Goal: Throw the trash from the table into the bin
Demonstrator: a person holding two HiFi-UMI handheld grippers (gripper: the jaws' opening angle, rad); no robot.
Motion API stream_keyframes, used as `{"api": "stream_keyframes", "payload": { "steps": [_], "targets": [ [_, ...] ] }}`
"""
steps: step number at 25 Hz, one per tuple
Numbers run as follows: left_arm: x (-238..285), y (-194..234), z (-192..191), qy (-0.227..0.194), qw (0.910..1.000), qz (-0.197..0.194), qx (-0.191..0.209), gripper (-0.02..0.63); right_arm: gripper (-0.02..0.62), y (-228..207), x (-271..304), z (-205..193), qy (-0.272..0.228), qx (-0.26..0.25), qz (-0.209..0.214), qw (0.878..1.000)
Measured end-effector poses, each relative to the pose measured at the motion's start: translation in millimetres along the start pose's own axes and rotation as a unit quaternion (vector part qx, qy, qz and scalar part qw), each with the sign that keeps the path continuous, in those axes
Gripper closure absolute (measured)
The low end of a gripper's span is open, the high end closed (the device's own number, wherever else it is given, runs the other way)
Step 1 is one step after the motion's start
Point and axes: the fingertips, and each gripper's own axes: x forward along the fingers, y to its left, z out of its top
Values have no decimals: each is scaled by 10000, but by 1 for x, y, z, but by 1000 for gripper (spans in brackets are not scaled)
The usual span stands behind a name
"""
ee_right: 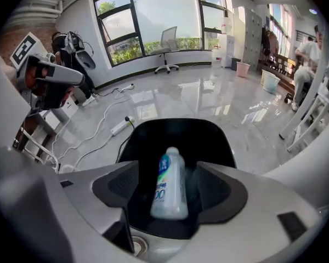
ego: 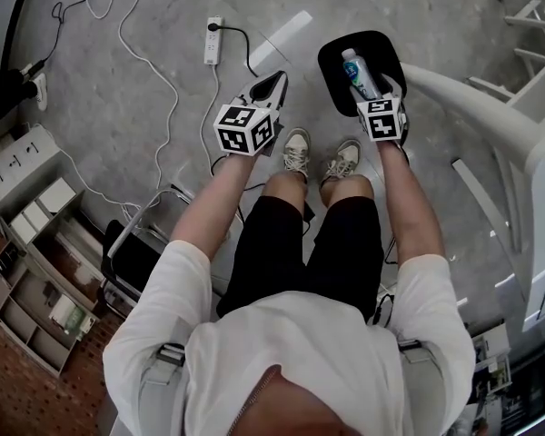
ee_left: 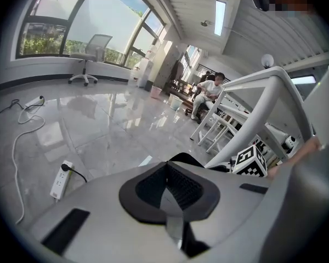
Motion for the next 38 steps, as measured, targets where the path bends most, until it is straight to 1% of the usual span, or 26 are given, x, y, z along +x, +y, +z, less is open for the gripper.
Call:
{"api": "stream_keyframes", "payload": {
  "steps": [4, 9, 13, 16, 19, 23, 27, 30, 35, 38],
  "targets": [
    [-7, -4, 3, 25, 10000, 10, -17, 595, 284, 1, -15, 6, -95, -19, -10, 10000],
    [-32, -22, 34, -35, 10000, -8, -22, 595, 284, 6, -66, 35, -369, -27, -76, 9993],
    [-66, -44, 70, -103, 9999, -32, 28, 595, 285, 25, -128, 73, -630, 27, -50, 9980],
    [-94, -61, 106, -227, 9997, -63, 103, 595, 288, 35, -177, 109, -904, 56, -72, 9959],
    [-118, -78, 145, -379, 9990, -115, 214, 595, 326, 43, -225, 147, -1180, 66, -149, 9929],
    [-163, -100, 187, -538, 9980, -150, 305, 595, 358, 61, -295, 183, -1510, 124, -221, 9882],
    [-197, -123, 234, -796, 9952, -294, 496, 595, 405, 62, -365, 224, -2004, 222, -440, 9785],
    [-220, -141, 269, -968, 9925, -420, 610, 595, 463, 59, -419, 250, -2344, 329, -667, 9693],
    [-263, -177, 319, -1310, 9858, -672, 808, 595, 544, 50, -513, 281, -2908, 511, -1091, 9492],
    [-287, -201, 346, -1548, 9795, -834, 981, 595, 569, 48, -567, 295, -3263, 513, -1312, 9347]
  ]
}}
